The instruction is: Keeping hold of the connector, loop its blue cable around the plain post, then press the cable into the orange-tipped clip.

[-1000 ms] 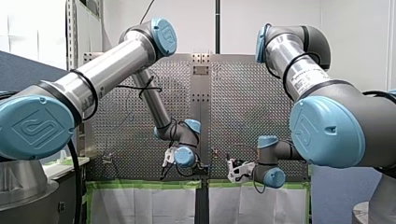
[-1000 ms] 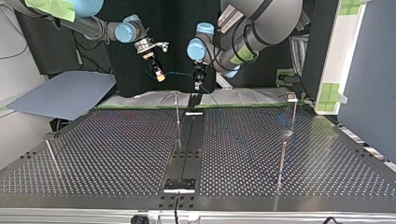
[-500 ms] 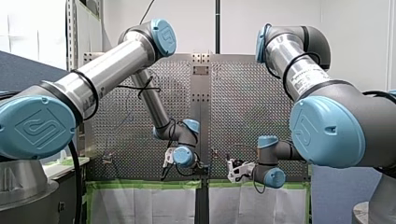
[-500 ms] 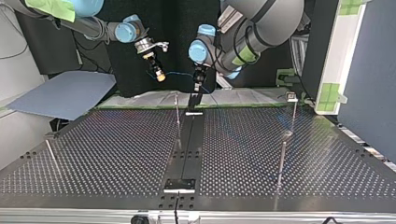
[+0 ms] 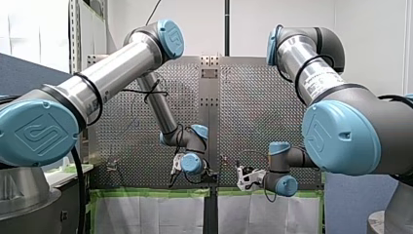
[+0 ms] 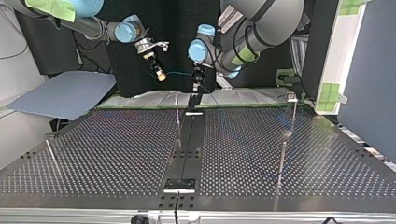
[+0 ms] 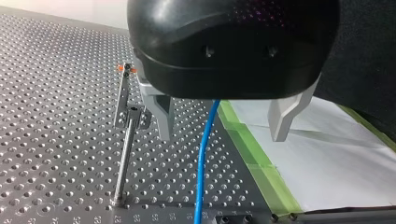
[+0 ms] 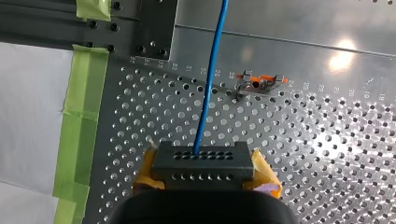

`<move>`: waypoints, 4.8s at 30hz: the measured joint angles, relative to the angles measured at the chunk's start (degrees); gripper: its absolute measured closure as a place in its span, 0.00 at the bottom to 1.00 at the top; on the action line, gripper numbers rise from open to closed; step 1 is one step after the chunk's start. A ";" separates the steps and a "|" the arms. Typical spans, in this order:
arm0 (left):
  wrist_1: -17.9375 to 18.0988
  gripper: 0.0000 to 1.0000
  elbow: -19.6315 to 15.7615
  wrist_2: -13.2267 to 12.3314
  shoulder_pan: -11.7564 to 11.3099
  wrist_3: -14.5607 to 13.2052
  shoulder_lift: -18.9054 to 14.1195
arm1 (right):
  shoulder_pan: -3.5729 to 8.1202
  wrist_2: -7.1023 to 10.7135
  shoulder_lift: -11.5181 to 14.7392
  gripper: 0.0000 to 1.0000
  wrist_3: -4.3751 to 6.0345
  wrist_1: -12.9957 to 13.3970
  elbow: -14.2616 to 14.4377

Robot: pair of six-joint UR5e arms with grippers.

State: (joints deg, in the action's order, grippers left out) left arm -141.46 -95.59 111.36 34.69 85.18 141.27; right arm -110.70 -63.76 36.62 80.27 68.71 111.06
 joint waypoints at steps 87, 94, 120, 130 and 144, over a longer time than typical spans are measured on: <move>-39.02 0.00 15.65 19.71 5.20 -7.99 -7.70 | -0.12 -0.34 -0.34 1.00 -4.54 -5.79 -4.59; -43.18 0.00 19.84 20.71 3.92 -7.33 -3.58 | -0.02 -0.39 -0.42 1.00 -4.57 -6.05 -4.58; -57.81 0.00 27.68 22.21 1.77 -7.63 -1.58 | -0.35 -0.63 -0.61 1.00 -4.53 -5.97 -4.57; -63.32 0.00 28.99 17.63 0.62 -9.49 -1.54 | -0.43 -0.85 -0.66 1.00 -4.54 -5.90 -4.58; -70.84 0.00 30.81 10.13 -0.76 -9.85 1.16 | -0.52 -0.85 -0.70 1.00 -4.49 -6.07 -4.58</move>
State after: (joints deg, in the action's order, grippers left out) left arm -212.30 -64.78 121.49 33.93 75.33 142.42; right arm -111.22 -64.61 35.92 75.78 62.64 106.48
